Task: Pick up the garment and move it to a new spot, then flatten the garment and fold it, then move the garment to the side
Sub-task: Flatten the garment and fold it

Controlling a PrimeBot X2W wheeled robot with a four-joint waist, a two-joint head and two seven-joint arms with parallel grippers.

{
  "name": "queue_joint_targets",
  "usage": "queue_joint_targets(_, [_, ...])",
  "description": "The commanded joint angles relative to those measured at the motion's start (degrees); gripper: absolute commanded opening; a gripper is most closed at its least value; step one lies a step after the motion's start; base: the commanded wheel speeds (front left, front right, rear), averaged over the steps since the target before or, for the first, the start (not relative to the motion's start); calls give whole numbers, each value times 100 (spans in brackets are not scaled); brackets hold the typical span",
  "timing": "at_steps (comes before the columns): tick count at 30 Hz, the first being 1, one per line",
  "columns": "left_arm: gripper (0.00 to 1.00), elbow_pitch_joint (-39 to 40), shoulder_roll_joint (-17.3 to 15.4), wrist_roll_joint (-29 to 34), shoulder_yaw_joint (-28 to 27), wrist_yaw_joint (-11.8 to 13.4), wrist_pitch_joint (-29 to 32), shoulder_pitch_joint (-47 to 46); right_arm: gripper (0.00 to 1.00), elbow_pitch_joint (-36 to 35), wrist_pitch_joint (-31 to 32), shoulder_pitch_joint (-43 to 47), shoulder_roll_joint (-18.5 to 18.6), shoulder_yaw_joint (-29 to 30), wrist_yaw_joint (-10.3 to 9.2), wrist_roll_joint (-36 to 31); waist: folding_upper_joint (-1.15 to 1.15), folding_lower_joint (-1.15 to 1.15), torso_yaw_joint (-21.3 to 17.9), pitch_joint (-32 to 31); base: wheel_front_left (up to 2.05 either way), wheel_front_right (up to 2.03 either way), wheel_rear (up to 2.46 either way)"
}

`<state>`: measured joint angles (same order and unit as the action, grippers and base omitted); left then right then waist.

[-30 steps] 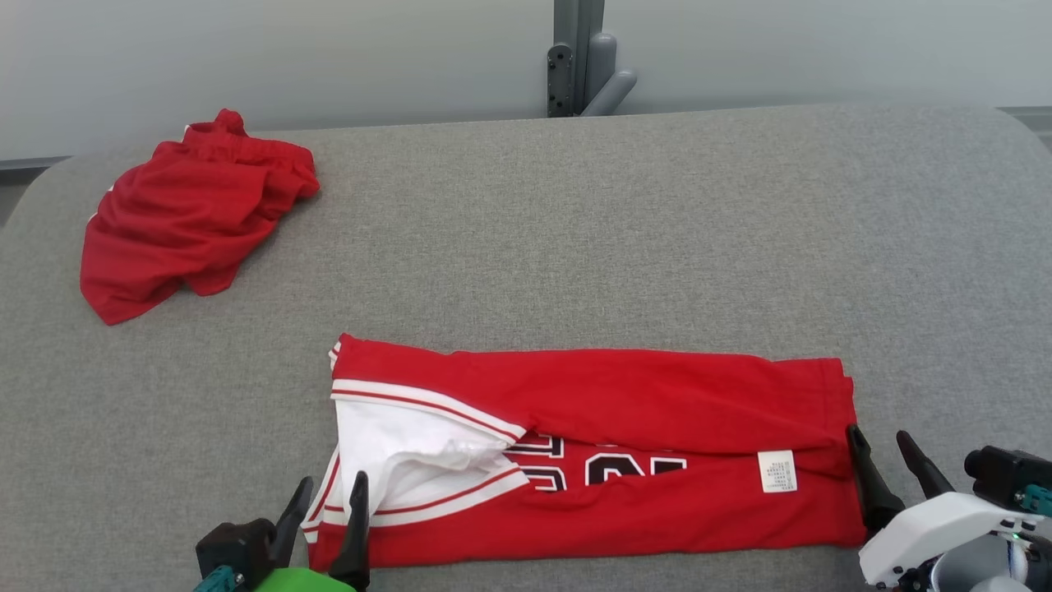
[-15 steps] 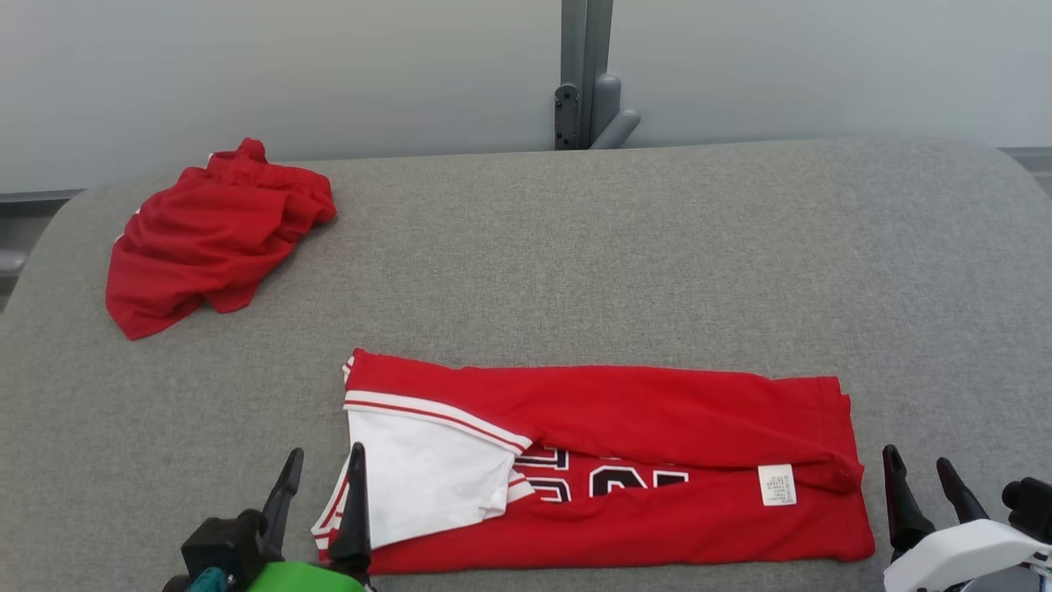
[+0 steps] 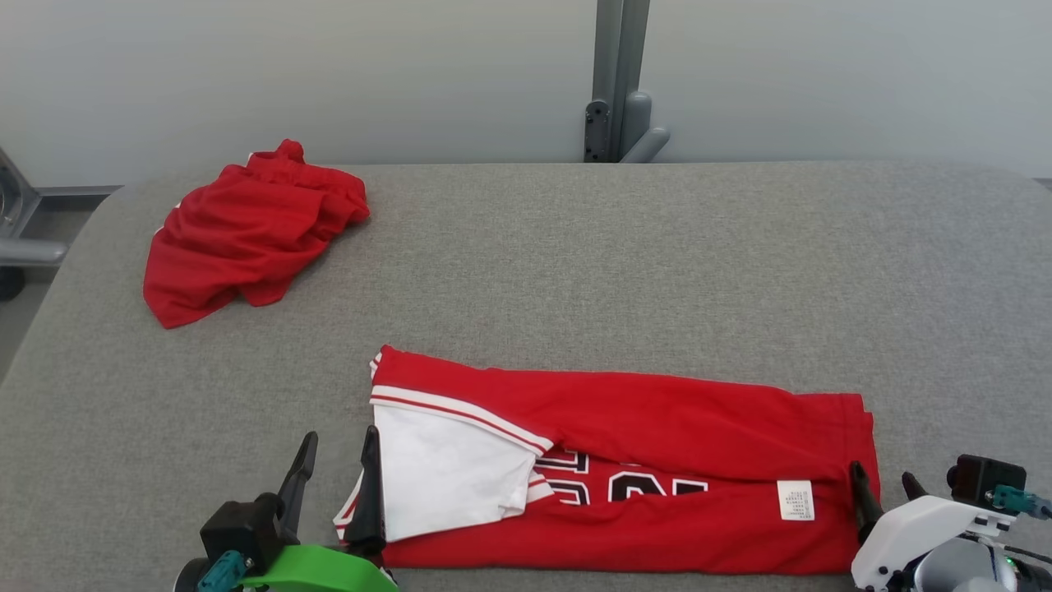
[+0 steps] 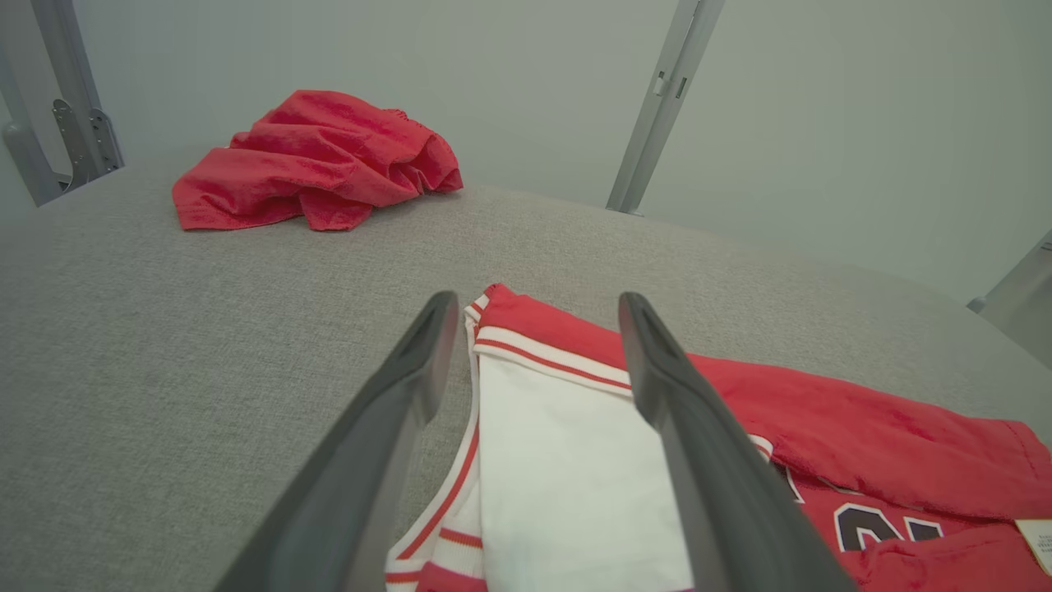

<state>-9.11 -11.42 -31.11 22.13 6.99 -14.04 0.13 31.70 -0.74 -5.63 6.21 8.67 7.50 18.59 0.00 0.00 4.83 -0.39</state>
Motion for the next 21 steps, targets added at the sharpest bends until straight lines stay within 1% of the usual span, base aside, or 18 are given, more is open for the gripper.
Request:
queue_joint_targets(1, [100, -15, -9, 65, -28, -24, -31, -79, 100, 115, -9, -79, -19, 6, -2, -38, 0, 0, 57, 15, 0, 0, 0])
queue_joint_targets(6, [100, -41, -1, -1, -59, -35, -51, -34, 100, 855, 74, -238, -82, -6, -2, -88, 0, 0, 170, 44, 0, 0, 0])
queue_joint_targets(11, [100, -51, -24, -22, -84, -13, -70, 35, 100, 1294, 47, -303, -166, -161, 1, -95, 0, 0, 208, 56, 0, 0, 0])
queue_joint_targets(12, [100, -54, -31, -25, -85, -15, -73, 48, 87, 1349, 37, -322, -184, -208, 2, -84, 0, 0, 209, 56, 0, 0, 0])
queue_joint_targets(13, [100, -56, -37, -29, -90, -16, -76, 60, 53, 1395, 17, -341, -198, -259, 2, -76, 0, 0, 209, 55, 0, 0, 0])
queue_joint_targets(15, [100, -60, -42, -24, -90, -7, -63, 75, 29, 1471, -4, -380, -218, -340, 17, -52, 0, 0, 202, 47, 0, 0, 0])
queue_joint_targets(16, [100, -60, -43, -23, -89, -3, -65, 80, 18, 1510, -20, -401, -222, -365, 16, -42, 0, 0, 197, 42, 0, 0, 0])
queue_joint_targets(17, [100, -58, -43, -24, -86, -1, -67, 82, 3, 1537, -44, -419, -216, -380, 16, -25, 0, 0, 192, 36, 0, 0, 0])
queue_joint_targets(18, [100, -56, -42, -25, -83, -1, -69, 88, 0, 1548, -76, -444, -197, -382, 14, 11, 0, 0, 184, 30, 0, 0, 0])
queue_joint_targets(21, [100, -55, -49, -30, -72, 8, -66, 123, 0, 1590, -129, -507, -97, -395, -3, 63, 0, 0, 141, 5, 0, 0, 0])
